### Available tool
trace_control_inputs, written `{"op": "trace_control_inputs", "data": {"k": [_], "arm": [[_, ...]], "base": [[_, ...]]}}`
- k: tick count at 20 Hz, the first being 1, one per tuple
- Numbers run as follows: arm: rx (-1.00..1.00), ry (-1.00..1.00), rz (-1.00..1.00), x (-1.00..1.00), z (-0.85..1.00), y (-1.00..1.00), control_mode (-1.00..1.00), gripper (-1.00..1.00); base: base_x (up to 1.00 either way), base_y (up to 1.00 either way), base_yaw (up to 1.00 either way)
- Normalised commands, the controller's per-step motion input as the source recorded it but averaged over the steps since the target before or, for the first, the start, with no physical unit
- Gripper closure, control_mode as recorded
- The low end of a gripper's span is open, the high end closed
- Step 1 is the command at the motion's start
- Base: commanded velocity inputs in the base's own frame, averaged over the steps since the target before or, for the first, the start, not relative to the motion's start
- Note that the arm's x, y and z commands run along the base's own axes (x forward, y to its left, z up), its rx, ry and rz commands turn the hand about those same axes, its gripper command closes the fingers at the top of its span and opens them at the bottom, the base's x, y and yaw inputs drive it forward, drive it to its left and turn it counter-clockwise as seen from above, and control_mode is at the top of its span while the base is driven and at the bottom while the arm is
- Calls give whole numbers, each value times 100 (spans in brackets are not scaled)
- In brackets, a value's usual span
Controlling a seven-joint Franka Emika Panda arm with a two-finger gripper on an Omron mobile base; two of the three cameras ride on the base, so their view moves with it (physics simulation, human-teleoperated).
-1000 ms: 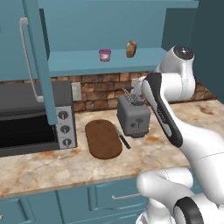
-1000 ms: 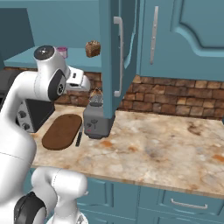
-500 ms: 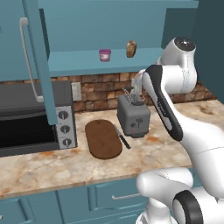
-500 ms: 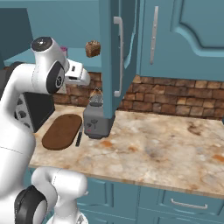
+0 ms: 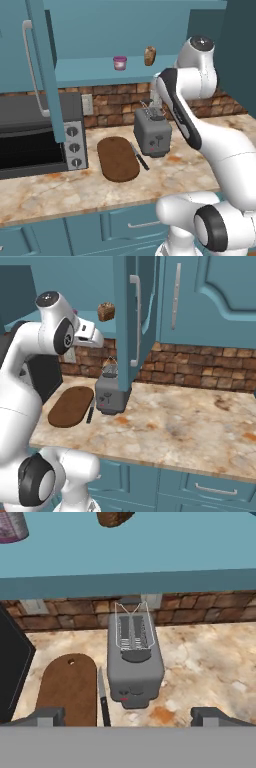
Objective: Pick the bread, place it on the cutting board, pick the jam, place it on the counter, and close the cabinet.
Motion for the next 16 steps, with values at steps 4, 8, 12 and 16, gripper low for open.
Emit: {"op": "trace_control_inputs", "data": {"k": [4,8,12,16], "arm": [[0,0,-8,36,4,4,-100,-100],[0,0,-6,39,0,10,-100,-100],[0,0,-3,37,2,3,-100,-100],[0,-2,0,37,0,0,-100,-100]], "base": [[0,0,0],[0,0,0],[0,0,0],[0,0,0]]}}
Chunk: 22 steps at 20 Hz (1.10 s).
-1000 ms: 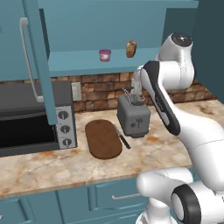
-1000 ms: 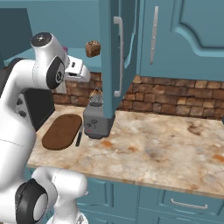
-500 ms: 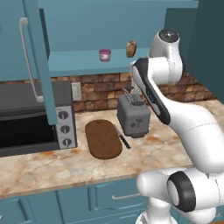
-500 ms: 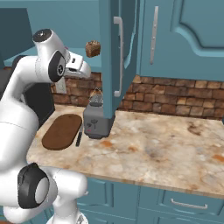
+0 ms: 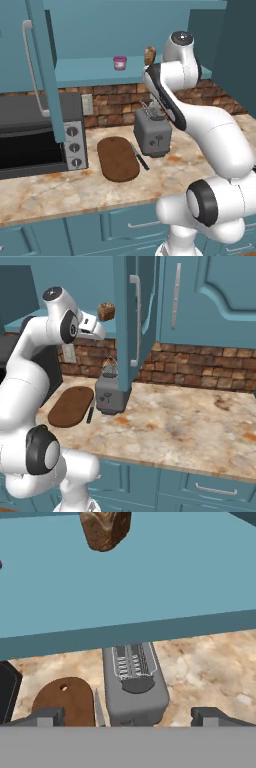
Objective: Pick the bread, place it on the cutting board, pick the jam, place it on the counter, and close the cabinet.
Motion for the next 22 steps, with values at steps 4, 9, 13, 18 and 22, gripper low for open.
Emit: {"op": "trace_control_inputs", "data": {"k": [4,9,13,18,22], "arm": [[0,-3,0,36,1,0,-100,-100],[0,-3,0,32,4,0,-100,-100],[0,-1,0,24,13,4,-100,-100],[0,0,-1,17,12,7,-100,-100],[0,0,-1,23,4,5,-100,-100]], "base": [[0,0,0],[0,0,0],[0,0,0],[0,0,0],[0,0,0]]}}
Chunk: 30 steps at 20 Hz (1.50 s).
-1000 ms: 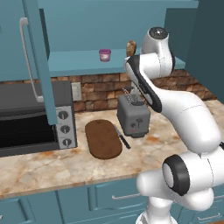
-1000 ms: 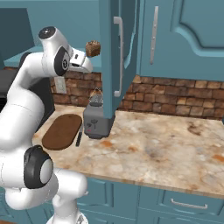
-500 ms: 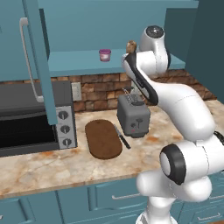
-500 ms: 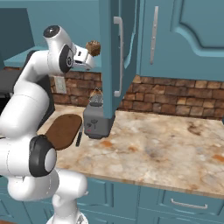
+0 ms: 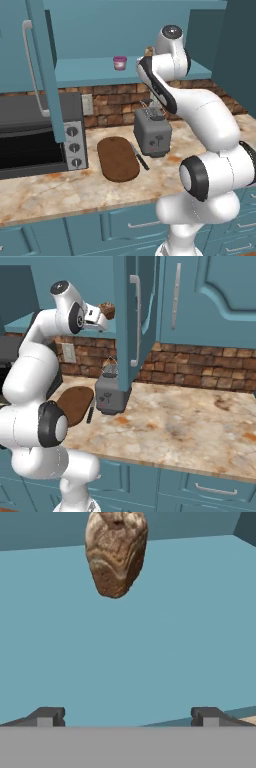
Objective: Pick the bread, place it on the cutting board, pick the jam, place it on the counter, and close the cabinet.
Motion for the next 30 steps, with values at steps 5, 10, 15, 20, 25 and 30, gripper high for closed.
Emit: {"op": "trace_control_inputs", "data": {"k": [5,10,15,20,25,30], "arm": [[0,0,-1,27,1,0,-100,-100],[0,0,0,26,1,0,-100,-100],[0,-2,0,18,7,0,-100,-100],[0,-4,0,5,2,0,-100,-100],[-1,-9,0,2,0,0,-100,-100],[-1,-14,0,0,0,0,-100,-100]], "base": [[0,0,0],[0,0,0],[0,0,0],[0,0,0],[0,0,0],[0,0,0]]}}
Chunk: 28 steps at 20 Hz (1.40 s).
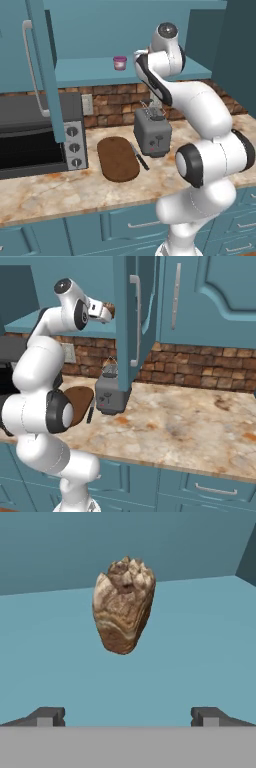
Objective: Pick the bread, place it on the cutting board, pick the jam, place it on the counter, and close the cabinet.
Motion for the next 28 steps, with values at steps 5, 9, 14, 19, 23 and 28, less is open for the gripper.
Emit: {"op": "trace_control_inputs", "data": {"k": [5,9,14,19,23,28], "arm": [[0,-9,0,0,0,0,-100,-100],[0,-3,0,1,0,0,-100,-100],[0,0,0,14,14,0,-100,-100],[0,0,0,17,20,0,-100,-100],[0,0,0,16,14,0,-100,-100],[0,0,0,12,3,0,-100,-100]], "base": [[0,0,0],[0,0,0],[0,0,0],[0,0,0],[0,0,0],[0,0,0]]}}
